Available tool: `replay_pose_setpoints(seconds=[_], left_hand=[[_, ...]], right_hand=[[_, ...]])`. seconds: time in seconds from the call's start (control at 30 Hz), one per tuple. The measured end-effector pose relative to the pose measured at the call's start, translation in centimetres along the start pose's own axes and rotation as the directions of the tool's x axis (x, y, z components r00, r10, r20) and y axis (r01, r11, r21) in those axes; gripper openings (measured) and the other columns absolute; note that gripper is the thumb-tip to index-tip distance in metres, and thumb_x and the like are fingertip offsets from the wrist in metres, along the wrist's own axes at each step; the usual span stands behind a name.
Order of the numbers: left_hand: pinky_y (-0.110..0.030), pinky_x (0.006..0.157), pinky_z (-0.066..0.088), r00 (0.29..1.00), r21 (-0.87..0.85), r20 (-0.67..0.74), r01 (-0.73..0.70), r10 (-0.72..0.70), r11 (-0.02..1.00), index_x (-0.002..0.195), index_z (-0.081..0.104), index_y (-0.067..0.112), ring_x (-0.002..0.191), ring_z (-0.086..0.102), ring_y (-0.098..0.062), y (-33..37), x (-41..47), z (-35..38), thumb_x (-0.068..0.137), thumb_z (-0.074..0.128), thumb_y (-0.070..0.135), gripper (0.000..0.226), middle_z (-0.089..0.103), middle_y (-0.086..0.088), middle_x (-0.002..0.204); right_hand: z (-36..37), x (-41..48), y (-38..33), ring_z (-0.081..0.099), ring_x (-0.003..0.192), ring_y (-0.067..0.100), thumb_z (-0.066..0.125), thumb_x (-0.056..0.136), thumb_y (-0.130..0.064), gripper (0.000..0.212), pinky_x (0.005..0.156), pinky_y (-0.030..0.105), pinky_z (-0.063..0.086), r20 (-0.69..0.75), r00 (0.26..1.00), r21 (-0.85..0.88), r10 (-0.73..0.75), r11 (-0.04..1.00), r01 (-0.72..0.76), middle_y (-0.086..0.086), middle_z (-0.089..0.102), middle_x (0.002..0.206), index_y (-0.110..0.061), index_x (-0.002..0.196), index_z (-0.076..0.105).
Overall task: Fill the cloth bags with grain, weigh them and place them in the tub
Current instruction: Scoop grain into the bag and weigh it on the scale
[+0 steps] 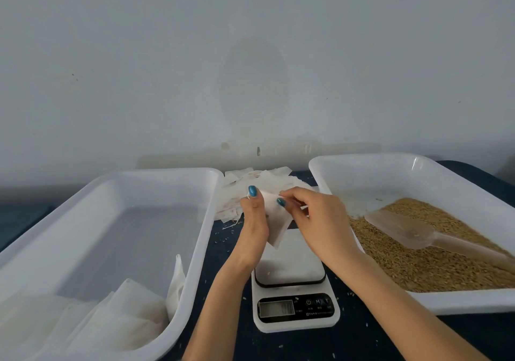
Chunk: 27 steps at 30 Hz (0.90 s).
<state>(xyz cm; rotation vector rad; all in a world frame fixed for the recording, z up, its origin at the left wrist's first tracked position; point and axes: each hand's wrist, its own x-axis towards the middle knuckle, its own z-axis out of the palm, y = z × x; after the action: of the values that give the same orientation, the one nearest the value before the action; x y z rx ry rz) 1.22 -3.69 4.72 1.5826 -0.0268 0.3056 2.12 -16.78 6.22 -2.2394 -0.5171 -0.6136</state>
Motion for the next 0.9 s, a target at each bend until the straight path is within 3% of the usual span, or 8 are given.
replay_pose_setpoints(seconds=[0.1,0.27,0.37,0.53,0.63,0.7,0.8,0.9], left_hand=[[-0.007,0.056,0.038,0.990,0.091,0.095,-0.110,0.101,0.990,0.085,0.041,0.014,0.066,0.038,-0.004,-1.3,-1.3,-1.0,0.082,0.035,0.066,0.052,0.041,0.017,0.071],[-0.016,0.057,0.037,0.984,0.229,0.094,-0.169,0.151,0.959,0.077,0.051,0.022,0.058,0.044,-0.001,-4.1,-0.2,-2.4,0.091,0.068,0.036,0.026,0.052,0.017,0.062],[-0.016,0.054,0.037,0.988,0.308,0.076,-0.153,0.136,0.939,0.077,0.053,0.023,0.057,0.045,-0.001,-5.0,-0.3,-2.8,0.092,0.069,0.032,0.024,0.053,0.013,0.062],[-0.021,0.064,0.046,0.991,0.584,0.091,-0.136,0.102,0.800,0.081,0.055,0.024,0.074,0.059,-0.002,-5.8,-0.5,-2.9,0.092,0.064,0.035,0.018,0.063,0.011,0.078],[-0.013,0.062,0.040,0.992,0.527,0.077,-0.126,0.101,0.840,0.083,0.053,0.027,0.076,0.057,0.004,-5.7,-0.3,-2.8,0.092,0.063,0.041,0.019,0.059,0.014,0.078],[-0.007,0.065,0.041,0.995,0.482,0.072,-0.100,0.074,0.870,0.086,0.052,0.034,0.084,0.058,0.013,-5.7,-0.1,-2.5,0.093,0.061,0.044,0.015,0.062,0.017,0.086],[0.000,0.069,0.041,0.997,0.438,0.065,-0.056,0.031,0.897,0.092,0.051,0.038,0.092,0.055,0.023,-6.1,0.1,-2.3,0.095,0.060,0.042,0.009,0.064,0.019,0.097],[0.001,0.072,0.041,0.998,0.421,0.060,-0.025,0.000,0.906,0.105,0.050,0.041,0.097,0.052,0.025,-6.4,0.3,-2.5,0.095,0.057,0.047,0.013,0.061,0.025,0.105]], right_hand=[[-0.3,0.4,0.2,0.061,0.063,0.009,0.064,0.095,-0.027,0.012,0.065,0.032,0.052,-0.019,1.000,-0.029,-0.018,0.999,0.018,-0.010,0.070,0.072,-0.026,0.095,0.075],[0.1,0.9,0.6,0.055,0.070,0.012,0.062,0.096,-0.032,0.010,0.064,0.031,0.047,0.069,0.995,-0.130,0.066,0.990,-0.057,-0.012,0.065,0.076,-0.026,0.100,0.069],[0.9,0.6,1.1,0.051,0.066,0.012,0.062,0.096,-0.033,0.008,0.061,0.030,0.046,0.061,0.992,-0.133,0.108,0.986,-0.099,-0.016,0.051,0.066,-0.027,0.099,0.066],[3.3,-1.0,3.1,0.061,0.079,0.012,0.055,0.099,-0.035,0.022,0.067,0.030,0.049,0.103,0.980,-0.088,0.170,0.983,-0.161,-0.010,0.065,0.087,-0.025,0.118,0.056],[4.2,-2.2,4.5,0.060,0.109,0.010,0.044,0.098,-0.045,0.039,0.090,0.029,0.050,0.109,0.973,0.101,0.205,0.971,-0.216,-0.004,0.064,0.119,-0.025,0.131,0.051],[4.7,-3.3,5.3,0.052,0.120,0.002,0.041,0.099,-0.042,0.039,0.098,0.016,0.042,0.111,0.970,0.230,0.218,0.944,-0.239,-0.013,0.056,0.130,-0.028,0.135,0.048],[4.7,-4.2,6.6,0.048,0.126,-0.002,0.040,0.103,-0.032,0.034,0.096,0.002,0.032,0.132,0.957,0.331,0.257,0.899,-0.287,-0.021,0.052,0.131,-0.029,0.137,0.047],[4.2,-4.1,7.4,0.052,0.124,0.002,0.032,0.097,-0.048,0.053,0.101,0.010,0.035,0.151,0.947,0.402,0.282,0.858,-0.320,-0.010,0.061,0.130,-0.022,0.140,0.048]])
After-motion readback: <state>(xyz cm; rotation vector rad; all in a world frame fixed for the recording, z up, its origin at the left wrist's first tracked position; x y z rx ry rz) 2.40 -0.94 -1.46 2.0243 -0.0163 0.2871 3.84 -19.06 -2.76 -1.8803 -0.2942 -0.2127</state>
